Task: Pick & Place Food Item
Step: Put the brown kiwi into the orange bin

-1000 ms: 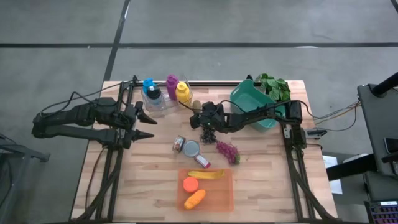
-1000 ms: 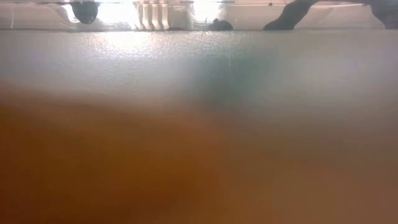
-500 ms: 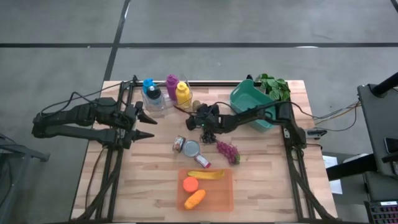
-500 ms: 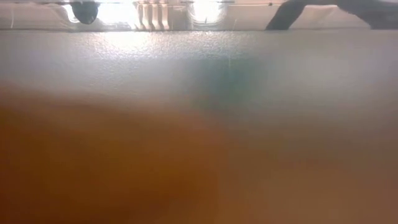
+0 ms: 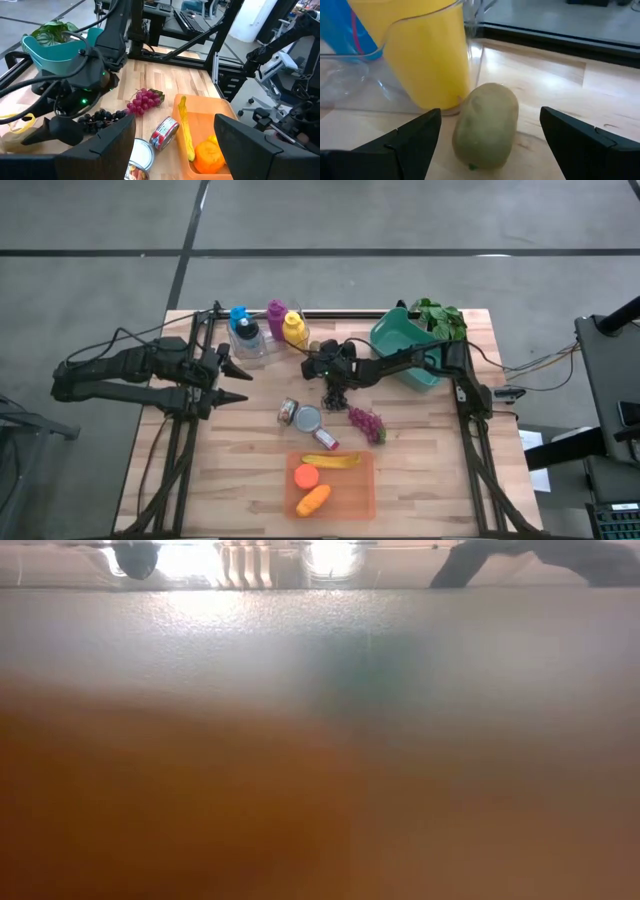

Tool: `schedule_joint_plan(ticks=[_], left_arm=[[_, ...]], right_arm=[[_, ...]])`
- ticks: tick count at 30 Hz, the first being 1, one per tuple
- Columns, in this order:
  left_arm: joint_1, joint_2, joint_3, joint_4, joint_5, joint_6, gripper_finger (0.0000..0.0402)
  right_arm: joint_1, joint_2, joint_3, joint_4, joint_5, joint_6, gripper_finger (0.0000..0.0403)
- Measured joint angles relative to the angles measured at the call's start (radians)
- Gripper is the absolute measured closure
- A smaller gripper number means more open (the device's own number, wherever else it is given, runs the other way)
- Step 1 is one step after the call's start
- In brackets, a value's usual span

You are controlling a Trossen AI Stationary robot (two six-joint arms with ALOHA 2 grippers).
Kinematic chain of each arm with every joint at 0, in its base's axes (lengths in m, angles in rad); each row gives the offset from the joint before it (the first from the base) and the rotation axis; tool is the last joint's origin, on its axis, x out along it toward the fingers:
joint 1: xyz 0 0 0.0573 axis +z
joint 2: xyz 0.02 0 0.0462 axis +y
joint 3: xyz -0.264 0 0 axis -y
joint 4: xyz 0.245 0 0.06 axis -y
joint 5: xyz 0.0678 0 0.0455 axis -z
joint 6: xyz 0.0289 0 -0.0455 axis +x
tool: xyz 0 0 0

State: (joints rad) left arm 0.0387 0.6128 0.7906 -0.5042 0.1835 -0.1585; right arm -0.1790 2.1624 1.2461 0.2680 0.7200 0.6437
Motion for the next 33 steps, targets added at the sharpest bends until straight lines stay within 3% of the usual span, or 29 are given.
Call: schedule_joint_plan(ticks=[5, 16, 33], left_arm=[[0.0, 0.0, 0.0, -0.006, 0.0, 0.0, 0.0126], [0.0, 0.0, 0.0, -0.018, 0.0, 0.0, 0.0126], [0.0, 0.0, 0.0, -0.021, 0.0, 0.0, 0.0126]], right_arm=[[-0.032, 0.0, -0.002, 0.0, -0.088, 0.0, 0.0065], [-0.045, 0.059, 0.022, 0.006, -0.153, 0.0, 0.0065], [-0.049, 0.076, 0.032, -0.002, -0.089, -0.037, 0.0072]])
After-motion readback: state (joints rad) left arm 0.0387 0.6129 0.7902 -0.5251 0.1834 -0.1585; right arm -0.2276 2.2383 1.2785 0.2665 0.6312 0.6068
